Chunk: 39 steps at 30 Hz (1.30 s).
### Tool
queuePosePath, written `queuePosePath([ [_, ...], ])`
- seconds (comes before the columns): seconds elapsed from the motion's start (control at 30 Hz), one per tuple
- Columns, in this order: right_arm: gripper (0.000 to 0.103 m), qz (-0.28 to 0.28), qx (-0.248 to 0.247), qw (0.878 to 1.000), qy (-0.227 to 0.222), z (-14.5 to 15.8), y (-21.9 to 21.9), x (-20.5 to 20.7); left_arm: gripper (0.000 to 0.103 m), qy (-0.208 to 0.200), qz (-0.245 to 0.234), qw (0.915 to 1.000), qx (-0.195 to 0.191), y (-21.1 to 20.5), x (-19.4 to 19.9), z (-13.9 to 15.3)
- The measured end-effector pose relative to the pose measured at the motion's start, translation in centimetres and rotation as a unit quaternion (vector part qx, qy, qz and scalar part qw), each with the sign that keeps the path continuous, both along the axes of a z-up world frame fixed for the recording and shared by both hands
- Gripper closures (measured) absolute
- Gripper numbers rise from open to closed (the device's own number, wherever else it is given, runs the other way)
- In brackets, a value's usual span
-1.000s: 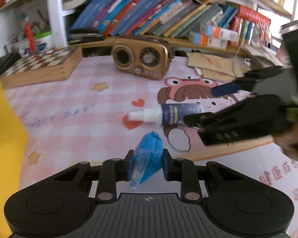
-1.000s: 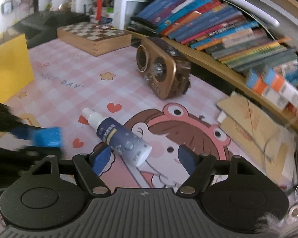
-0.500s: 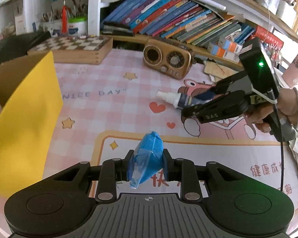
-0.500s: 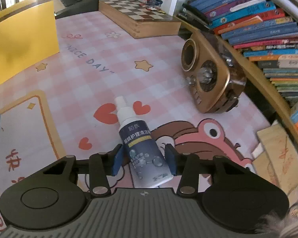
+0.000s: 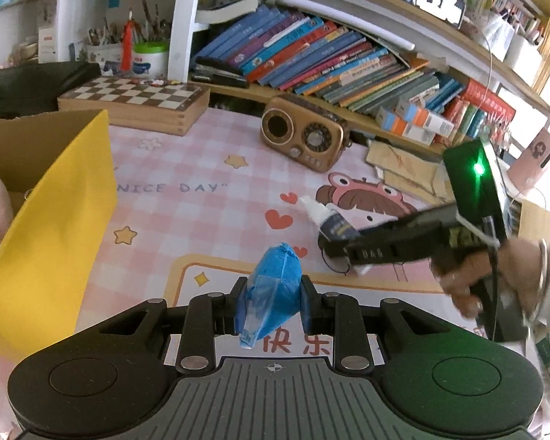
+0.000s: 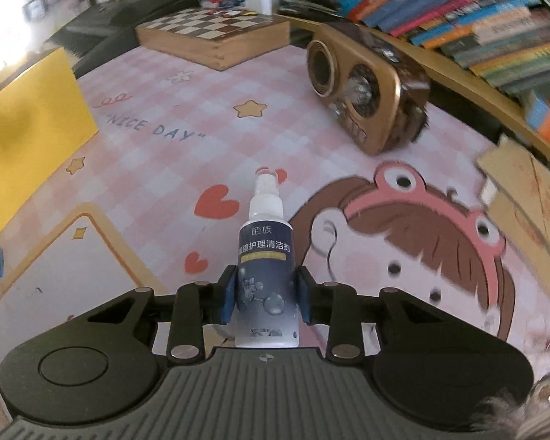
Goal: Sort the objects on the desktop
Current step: 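Lift the blue bag and spray bottle and carry both toward the yellow box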
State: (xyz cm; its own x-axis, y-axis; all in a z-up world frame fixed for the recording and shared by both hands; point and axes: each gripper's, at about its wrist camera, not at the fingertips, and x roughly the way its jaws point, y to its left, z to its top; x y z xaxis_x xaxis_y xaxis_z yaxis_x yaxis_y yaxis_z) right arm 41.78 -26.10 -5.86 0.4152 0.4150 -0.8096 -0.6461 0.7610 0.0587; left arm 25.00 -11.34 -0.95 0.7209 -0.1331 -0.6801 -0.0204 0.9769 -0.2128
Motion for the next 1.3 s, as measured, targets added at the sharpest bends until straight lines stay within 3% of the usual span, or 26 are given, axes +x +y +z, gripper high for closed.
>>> queuePosePath([
  [0.23,0.073,-0.085,0.052,0.995,-0.002,2.0,-1.9,-3.7,0.077,-0.020,0.012,0.9997,0.001,0.7,-1.4,1.1],
  [0.53,0.073,-0.140,0.106,0.984,-0.016,6.1,-3.1,-9.3,0.077,-0.038,0.015,0.9988,-0.026,1.5,-3.7,2.2],
  [0.83,0.073,-0.149,0.117,0.981,-0.047,9.3,-2.4,-15.6,0.077,-0.049,-0.005,0.9983,-0.031,3.2,-6.5,2.8],
  [1.3,0.073,-0.174,0.104,0.979,-0.032,8.9,1.8,-22.6,0.078,-0.047,-0.042,0.9972,-0.039,6.7,-10.5,2.3],
])
